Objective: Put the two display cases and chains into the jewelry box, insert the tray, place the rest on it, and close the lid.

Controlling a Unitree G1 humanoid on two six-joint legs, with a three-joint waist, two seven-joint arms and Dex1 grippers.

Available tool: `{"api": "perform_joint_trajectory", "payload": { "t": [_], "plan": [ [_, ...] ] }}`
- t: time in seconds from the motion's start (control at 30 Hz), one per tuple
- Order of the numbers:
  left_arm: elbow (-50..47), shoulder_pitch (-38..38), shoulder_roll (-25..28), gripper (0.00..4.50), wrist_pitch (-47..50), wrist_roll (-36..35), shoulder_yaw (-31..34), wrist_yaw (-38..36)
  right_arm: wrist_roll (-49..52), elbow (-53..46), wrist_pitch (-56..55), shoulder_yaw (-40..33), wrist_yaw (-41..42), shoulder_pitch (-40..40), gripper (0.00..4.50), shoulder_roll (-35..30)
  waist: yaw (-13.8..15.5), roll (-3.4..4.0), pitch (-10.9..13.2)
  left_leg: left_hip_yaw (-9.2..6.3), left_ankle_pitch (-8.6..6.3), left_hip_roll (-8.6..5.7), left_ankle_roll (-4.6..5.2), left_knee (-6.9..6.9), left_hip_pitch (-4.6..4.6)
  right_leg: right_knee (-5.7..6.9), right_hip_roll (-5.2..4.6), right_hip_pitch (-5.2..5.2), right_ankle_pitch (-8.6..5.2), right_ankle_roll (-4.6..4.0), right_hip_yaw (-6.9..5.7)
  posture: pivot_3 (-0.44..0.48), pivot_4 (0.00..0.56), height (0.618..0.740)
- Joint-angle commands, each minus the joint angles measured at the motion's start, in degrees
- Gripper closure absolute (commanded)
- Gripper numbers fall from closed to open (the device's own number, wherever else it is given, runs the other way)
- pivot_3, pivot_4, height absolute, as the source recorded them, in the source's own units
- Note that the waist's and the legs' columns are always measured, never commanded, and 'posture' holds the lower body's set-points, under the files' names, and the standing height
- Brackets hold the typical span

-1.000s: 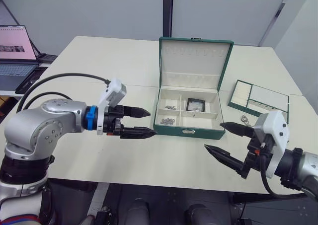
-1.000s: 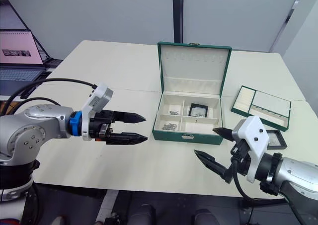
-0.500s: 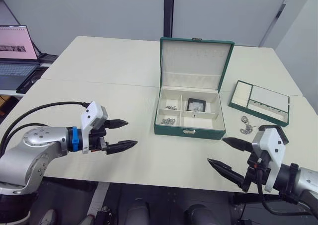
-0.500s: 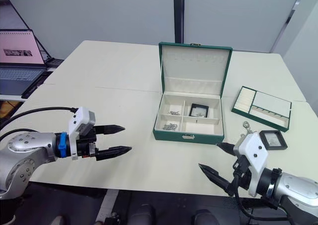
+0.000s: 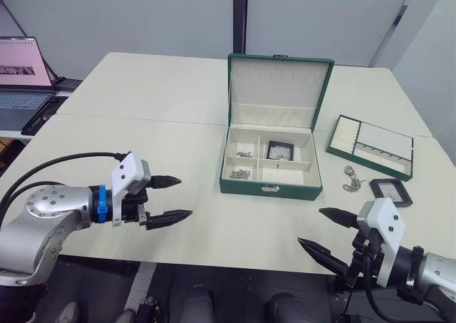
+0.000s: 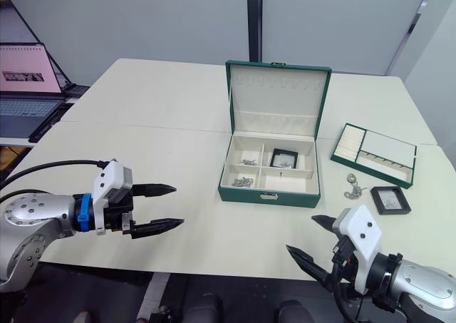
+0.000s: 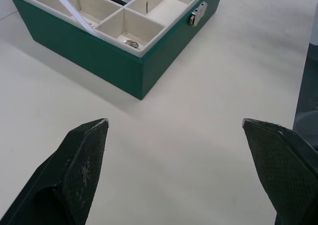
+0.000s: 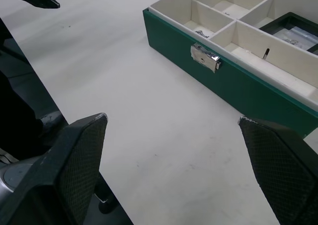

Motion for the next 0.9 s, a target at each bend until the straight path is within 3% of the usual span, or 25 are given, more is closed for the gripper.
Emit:
{"api": "perform_joint_trajectory", "payload": {
  "t": [0.03,0.23,0.43,0.77,0.9],
  "plan": [
    [-0.6,-0.4,1.2,0.02,-0.4,-1.8,1.8,-1.3,-0.3,-1.8,-0.6,-0.6,0.3,-0.2,0.0,0.6,0.0,0.0,0.0,0.0,0.0,0.0,0.0,0.0,0.0,0.0,0.0,0.0,0.0,0.0,0.0,0.0,0.15,0.74],
    [-1.5,-5.8,1.7,0.02,0.9,-6.0,-0.4,-5.9,-0.6,-1.8,0.2,-1.6,-0.6,0.8,0.0,1.8,0.0,-0.01,0.0,-0.01,0.0,0.0,0.0,0.0,0.0,0.0,0.0,0.0,0.0,0.0,-0.02,0.0,0.15,0.74],
    [-2.3,-14.7,0.2,0.02,3.4,-8.8,-3.8,-5.2,-0.7,-1.8,-1.1,-2.4,-0.8,4.0,0.0,1.6,0.1,0.0,0.0,-0.01,0.0,-0.02,0.0,0.01,-0.01,0.0,0.0,0.03,0.0,0.0,-0.01,0.0,0.15,0.74],
    [-1.7,-16.8,-0.1,0.02,1.6,-7.7,-5.6,-6.9,0.5,-1.9,-3.2,-2.1,-2.9,5.2,0.0,-0.4,-0.1,0.02,0.0,-0.01,0.0,0.0,0.0,0.02,0.01,0.02,0.04,0.04,0.0,0.0,0.01,0.0,0.15,0.74],
    [-1.3,-18.2,-1.0,0.02,1.4,-8.2,-6.4,-6.8,5.9,0.9,2.4,-10.9,-3.9,6.5,0.0,-1.9,0.0,0.01,0.0,-0.01,0.0,0.0,0.0,0.03,0.01,0.02,0.03,0.07,0.0,0.0,0.01,0.0,0.15,0.74]
  ]
}}
